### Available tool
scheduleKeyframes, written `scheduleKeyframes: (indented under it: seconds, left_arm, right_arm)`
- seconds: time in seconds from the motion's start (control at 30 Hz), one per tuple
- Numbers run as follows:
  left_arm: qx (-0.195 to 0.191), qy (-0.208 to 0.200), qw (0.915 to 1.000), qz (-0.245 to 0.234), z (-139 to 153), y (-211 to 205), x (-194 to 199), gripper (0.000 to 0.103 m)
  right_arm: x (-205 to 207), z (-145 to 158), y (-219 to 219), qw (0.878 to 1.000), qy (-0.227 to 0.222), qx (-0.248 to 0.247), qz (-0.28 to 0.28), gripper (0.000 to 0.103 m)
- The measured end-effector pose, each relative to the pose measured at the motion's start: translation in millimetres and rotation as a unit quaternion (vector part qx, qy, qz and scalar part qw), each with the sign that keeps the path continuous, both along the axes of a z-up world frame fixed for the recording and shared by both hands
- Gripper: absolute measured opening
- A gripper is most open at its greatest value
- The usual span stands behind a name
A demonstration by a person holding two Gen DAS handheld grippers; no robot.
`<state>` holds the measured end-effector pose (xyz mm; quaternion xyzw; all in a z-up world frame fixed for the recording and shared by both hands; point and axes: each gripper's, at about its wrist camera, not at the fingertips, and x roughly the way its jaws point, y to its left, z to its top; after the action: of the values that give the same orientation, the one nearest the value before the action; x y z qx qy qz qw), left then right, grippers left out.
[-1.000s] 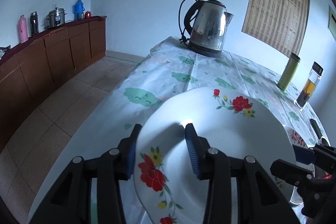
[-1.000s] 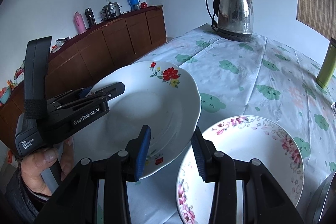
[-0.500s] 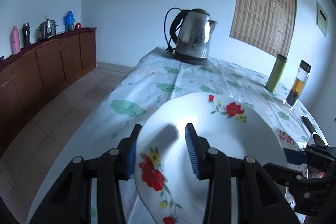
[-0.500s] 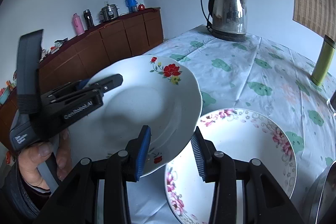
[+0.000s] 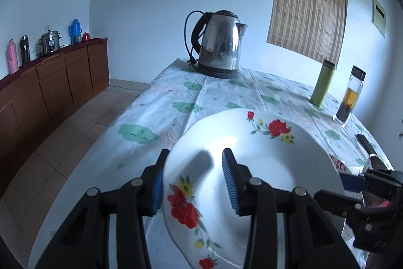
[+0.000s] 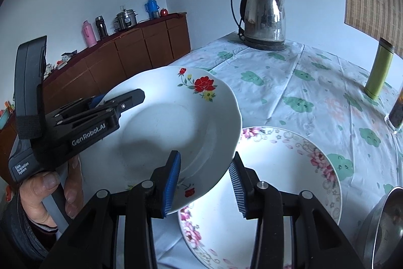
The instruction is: Organize plates and bowls
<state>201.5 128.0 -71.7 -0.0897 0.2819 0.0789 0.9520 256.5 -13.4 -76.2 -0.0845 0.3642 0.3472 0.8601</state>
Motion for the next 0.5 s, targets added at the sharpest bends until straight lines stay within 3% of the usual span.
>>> scheduleKeyframes:
  seconds: [0.5]
  left_arm:
    - [0.016,-0.007,0.9998,-0.006,12.7,-33.1,-0.5,0.039]
  right_arm:
    - [4.2,-1.4,-28.2,1.000,0.001,0.002,-0.023,0.042]
